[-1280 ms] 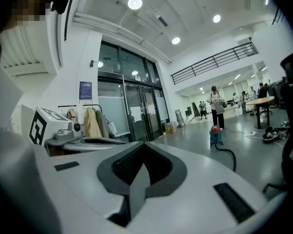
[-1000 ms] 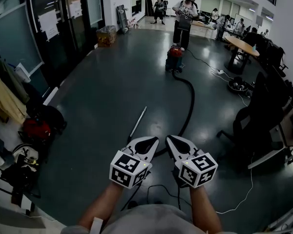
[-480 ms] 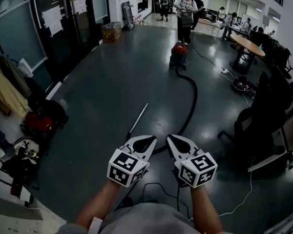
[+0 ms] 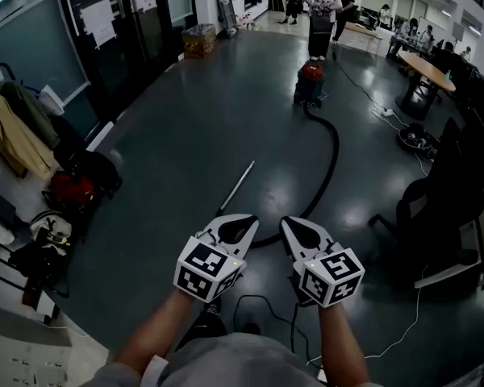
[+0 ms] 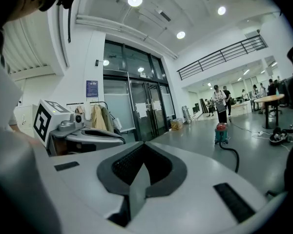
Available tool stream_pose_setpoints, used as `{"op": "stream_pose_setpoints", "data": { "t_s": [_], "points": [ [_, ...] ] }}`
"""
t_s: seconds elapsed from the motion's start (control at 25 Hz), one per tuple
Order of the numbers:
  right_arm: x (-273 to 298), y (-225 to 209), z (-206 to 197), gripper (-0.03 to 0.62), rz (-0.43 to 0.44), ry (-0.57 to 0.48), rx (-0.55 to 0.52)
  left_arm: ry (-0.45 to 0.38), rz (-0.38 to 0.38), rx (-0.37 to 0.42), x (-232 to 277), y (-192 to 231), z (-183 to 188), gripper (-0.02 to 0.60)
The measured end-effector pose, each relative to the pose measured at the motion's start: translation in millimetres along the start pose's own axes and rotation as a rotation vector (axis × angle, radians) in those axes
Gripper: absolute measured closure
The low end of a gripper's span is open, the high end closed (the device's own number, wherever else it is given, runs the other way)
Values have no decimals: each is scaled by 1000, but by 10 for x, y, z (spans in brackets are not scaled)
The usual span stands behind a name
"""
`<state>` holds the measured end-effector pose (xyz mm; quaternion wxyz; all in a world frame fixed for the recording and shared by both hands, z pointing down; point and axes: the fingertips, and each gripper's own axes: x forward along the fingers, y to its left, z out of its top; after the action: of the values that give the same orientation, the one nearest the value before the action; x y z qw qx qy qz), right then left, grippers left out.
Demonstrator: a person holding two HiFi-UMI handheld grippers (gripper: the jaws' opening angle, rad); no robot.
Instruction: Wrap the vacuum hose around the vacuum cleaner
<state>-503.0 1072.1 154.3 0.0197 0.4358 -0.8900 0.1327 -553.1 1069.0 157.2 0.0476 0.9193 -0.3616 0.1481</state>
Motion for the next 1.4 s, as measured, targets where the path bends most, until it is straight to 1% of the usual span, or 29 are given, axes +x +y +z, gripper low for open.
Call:
{"op": "stream_pose_setpoints", "data": {
  "t_s": [0.24, 0.52, 0.76, 0.92, 1.16, 1.4],
  "points": [
    [237, -83, -34, 588, -1, 19, 8, 12, 4, -13, 84, 232, -76, 573],
    [704, -319, -20, 588, -37, 44, -4, 3, -17, -40, 368, 741, -145, 572],
    [1410, -553, -24, 588, -88, 76, 0, 8, -44, -59, 664, 1463, -277, 574],
    [1844, -655, 17, 588, -123, 101, -2, -2, -71, -77, 820, 1915, -266, 574],
    [2528, -799, 119, 588, -172, 120, 23, 14, -92, -35, 1031, 2539, -275, 573],
    [3069, -907, 155, 588, -216, 152, 27, 18, -143, -72, 1201, 3066, -311, 572]
  ]
}}
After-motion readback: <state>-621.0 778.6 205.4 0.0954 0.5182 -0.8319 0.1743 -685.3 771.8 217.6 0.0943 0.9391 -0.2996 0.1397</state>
